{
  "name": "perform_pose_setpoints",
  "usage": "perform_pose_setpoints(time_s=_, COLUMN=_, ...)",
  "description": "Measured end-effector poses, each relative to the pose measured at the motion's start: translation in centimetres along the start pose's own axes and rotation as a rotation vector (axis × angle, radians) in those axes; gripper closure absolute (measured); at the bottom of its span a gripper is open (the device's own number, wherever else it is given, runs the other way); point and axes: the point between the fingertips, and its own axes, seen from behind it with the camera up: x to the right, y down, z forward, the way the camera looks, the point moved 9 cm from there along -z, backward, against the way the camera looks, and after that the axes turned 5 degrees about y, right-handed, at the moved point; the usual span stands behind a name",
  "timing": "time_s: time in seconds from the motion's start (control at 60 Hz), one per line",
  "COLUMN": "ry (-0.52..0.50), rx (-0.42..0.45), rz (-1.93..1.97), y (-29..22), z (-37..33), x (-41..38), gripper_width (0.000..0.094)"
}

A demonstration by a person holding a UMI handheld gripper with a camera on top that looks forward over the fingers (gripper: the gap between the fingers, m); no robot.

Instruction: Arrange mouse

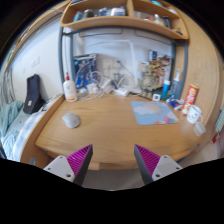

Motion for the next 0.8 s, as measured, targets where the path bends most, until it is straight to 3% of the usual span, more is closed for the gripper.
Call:
perform_pose_setpoints(time_s=0.15, ry=-0.116, rx=-0.041, rz=-0.062, y=-0.2, z=0.6, x=-3.1, gripper_width=0.0078)
perform_pose_setpoints(time_s=0.3, ry=-0.157, rx=-0.082, rz=-0.090, y=-2.5, z=2.9, x=-3.9, gripper_width=0.0086)
perform_pose_setpoints(time_s=0.8, ry=-0.012, rx=-0.126, rz=-0.090, y=-16.0, z=11.8, x=7.2, gripper_width=0.0094)
